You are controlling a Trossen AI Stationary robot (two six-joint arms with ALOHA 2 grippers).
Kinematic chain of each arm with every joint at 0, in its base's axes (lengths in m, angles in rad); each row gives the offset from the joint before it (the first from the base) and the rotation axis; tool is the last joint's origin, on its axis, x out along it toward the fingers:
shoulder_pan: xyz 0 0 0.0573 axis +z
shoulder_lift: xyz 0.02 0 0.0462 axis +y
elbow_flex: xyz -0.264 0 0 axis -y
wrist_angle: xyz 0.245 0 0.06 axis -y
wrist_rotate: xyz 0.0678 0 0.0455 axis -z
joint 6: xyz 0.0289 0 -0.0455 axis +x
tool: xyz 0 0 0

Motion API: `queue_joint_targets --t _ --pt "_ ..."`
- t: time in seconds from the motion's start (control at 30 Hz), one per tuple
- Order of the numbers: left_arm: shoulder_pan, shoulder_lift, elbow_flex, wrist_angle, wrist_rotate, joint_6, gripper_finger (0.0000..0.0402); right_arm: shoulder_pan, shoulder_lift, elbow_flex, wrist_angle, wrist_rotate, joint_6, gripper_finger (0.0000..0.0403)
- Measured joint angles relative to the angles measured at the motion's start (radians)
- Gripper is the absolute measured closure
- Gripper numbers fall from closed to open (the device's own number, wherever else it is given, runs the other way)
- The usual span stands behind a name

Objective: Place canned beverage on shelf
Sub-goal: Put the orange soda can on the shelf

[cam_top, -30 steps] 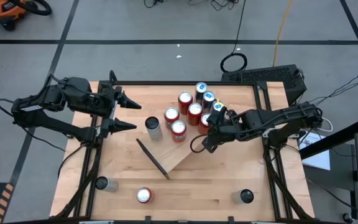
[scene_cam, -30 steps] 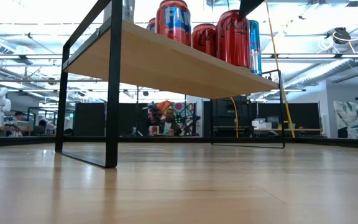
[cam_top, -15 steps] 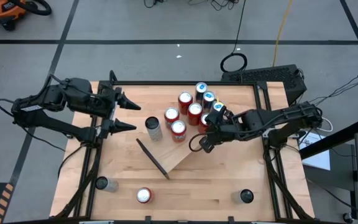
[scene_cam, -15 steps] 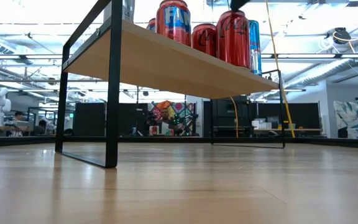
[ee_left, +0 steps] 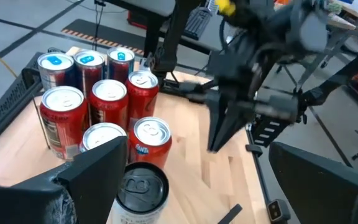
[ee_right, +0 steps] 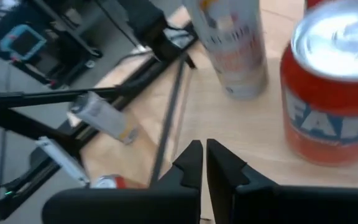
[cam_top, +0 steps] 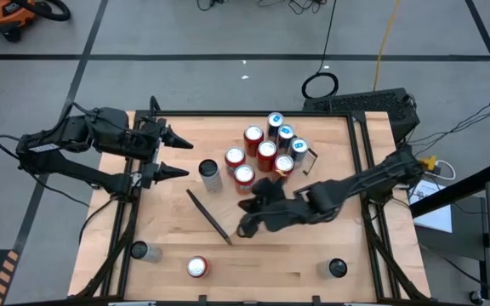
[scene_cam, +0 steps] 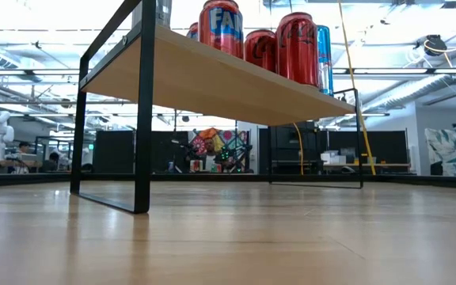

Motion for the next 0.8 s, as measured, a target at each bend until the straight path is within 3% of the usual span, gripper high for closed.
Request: queue_joint_targets --t 0.3,0.8 --pt "0.000 0.000 0.000 0.000 0.000 -0.002 0.0008 -0.052 0.079 -0.001 -0.003 0.022 0.019 0.0403" --pt "0.000 0.000 0.000 0.000 0.000 -0.026 0.0008 -0.086 0.060 -0.002 -0.059 0.023 -0.024 0.0403"
